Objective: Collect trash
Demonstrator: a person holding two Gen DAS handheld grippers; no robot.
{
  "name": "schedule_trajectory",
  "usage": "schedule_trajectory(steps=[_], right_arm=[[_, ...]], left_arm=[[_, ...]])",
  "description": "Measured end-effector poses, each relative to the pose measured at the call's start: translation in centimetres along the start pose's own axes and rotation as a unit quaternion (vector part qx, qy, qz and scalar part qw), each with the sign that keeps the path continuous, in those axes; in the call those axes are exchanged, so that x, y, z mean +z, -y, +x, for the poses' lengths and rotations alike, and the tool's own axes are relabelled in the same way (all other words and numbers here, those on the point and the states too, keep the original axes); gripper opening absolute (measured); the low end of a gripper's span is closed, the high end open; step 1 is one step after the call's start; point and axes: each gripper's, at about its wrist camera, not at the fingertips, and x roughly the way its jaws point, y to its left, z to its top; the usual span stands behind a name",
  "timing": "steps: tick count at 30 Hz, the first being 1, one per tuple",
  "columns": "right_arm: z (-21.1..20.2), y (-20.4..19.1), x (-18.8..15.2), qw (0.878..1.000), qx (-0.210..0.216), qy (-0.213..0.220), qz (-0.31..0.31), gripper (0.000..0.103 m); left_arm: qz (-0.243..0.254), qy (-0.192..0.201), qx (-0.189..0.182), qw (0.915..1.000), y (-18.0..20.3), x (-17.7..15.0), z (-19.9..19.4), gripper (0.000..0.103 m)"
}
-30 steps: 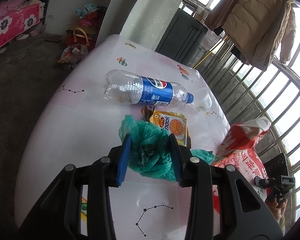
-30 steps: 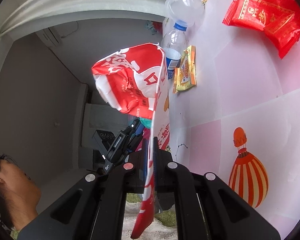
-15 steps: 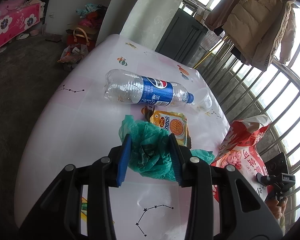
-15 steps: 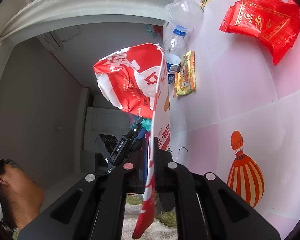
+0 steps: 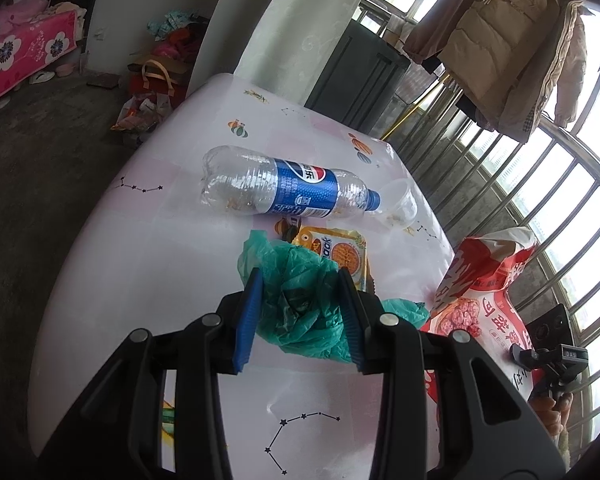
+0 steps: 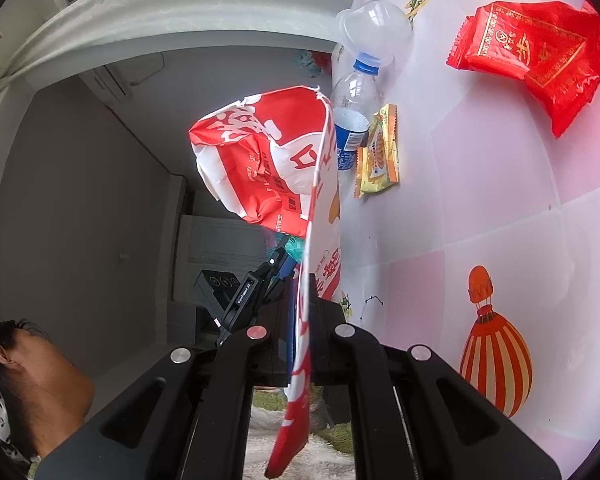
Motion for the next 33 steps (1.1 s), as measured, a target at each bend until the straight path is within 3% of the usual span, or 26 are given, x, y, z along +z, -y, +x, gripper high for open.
schedule_trajectory(steps=[33], right_arm=[[-0.28, 0.42, -0.27, 1.000, 0.003, 0.003, 0.000, 0.005]], left_arm=[[-0.001, 0.005, -0.006, 1.0000, 0.21, 0.38, -0.50, 0.035]])
